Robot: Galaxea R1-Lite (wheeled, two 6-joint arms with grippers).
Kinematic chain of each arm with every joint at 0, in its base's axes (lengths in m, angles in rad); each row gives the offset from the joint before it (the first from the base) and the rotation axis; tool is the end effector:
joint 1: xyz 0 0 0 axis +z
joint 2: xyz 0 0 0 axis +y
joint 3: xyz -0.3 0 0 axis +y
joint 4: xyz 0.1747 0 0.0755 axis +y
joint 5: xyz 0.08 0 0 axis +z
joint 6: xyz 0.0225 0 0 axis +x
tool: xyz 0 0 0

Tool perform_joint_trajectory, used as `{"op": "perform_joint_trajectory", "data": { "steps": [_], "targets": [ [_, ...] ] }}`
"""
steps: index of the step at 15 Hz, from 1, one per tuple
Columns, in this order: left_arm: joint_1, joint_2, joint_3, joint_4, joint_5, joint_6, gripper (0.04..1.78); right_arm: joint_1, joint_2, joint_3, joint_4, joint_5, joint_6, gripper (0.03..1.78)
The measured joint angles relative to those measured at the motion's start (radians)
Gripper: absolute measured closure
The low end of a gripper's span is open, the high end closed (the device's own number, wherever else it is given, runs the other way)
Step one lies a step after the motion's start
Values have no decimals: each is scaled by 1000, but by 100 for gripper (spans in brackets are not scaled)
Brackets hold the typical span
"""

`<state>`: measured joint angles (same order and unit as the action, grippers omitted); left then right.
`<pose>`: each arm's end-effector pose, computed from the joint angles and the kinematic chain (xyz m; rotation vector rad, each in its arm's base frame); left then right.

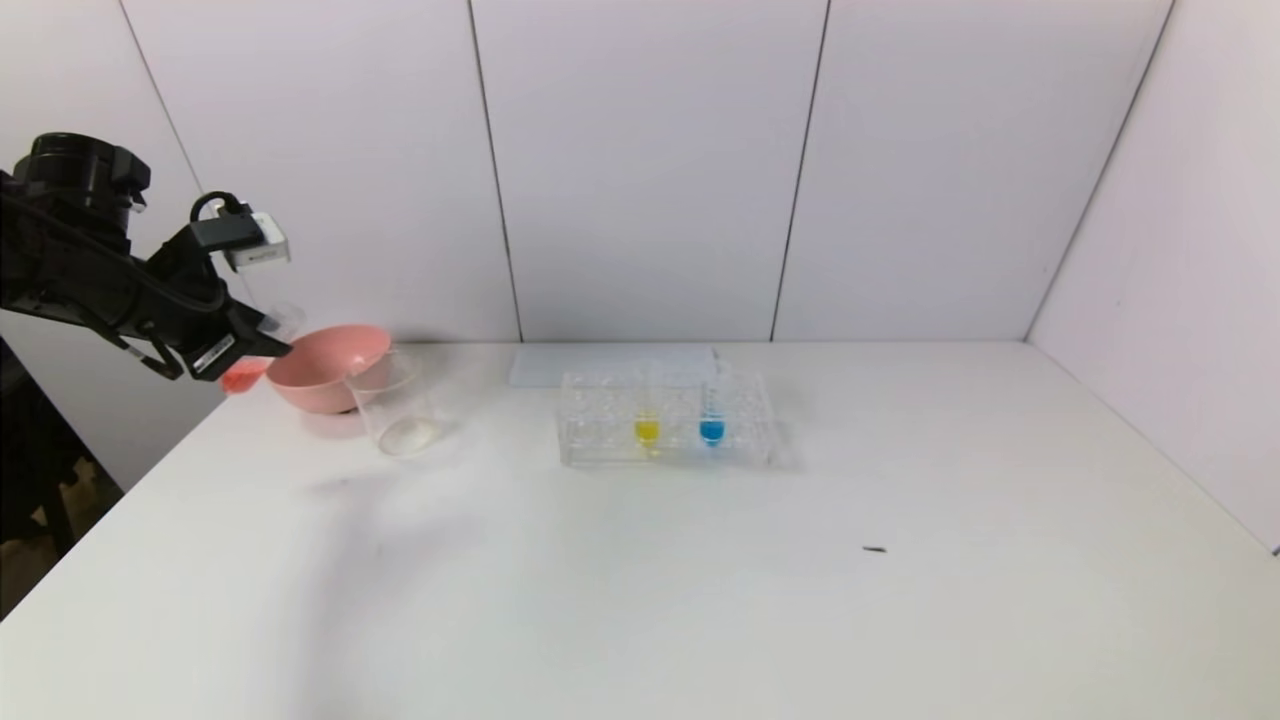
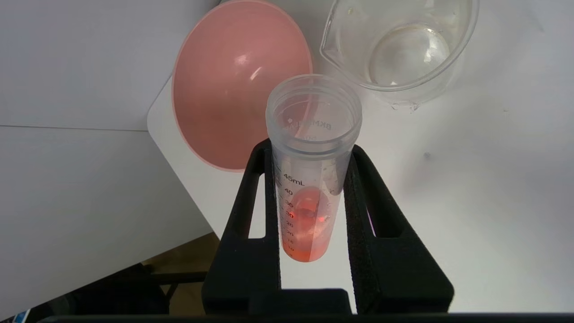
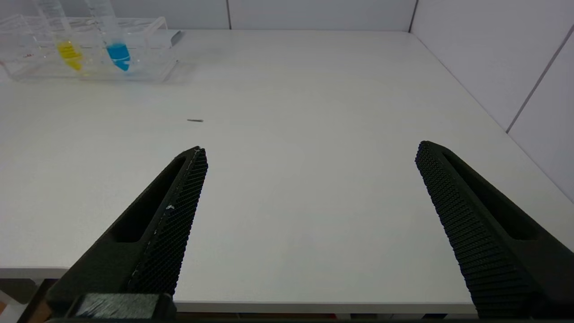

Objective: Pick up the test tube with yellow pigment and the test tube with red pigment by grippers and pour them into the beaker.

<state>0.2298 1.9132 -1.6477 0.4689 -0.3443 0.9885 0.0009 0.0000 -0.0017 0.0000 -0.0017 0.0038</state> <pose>0.3564 0.0756 0.2418 0.7377 0.5813 -0.4402 -0.0229 -0.0001 0.0760 0.0038 -0.0017 -0.0008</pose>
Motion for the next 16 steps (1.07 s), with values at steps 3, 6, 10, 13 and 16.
{"op": "perform_joint_trajectory", "data": {
  "steps": [3, 6, 10, 13, 16],
  "targets": [
    [2, 14, -28, 5, 3, 33, 138, 0, 0, 0, 0, 0, 0, 11],
    [3, 30, -75, 58, 5, 86, 138, 0, 0, 0, 0, 0, 0, 11],
    [4, 53, -160, 169, 7, 152, 138, 0, 0, 0, 0, 0, 0, 11],
    [3, 63, -179, 172, 9, 187, 138, 0, 0, 0, 0, 0, 1, 11],
    [1, 68, -196, 205, 13, 225, 138, 0, 0, 0, 0, 0, 1, 11]
  ]
}}
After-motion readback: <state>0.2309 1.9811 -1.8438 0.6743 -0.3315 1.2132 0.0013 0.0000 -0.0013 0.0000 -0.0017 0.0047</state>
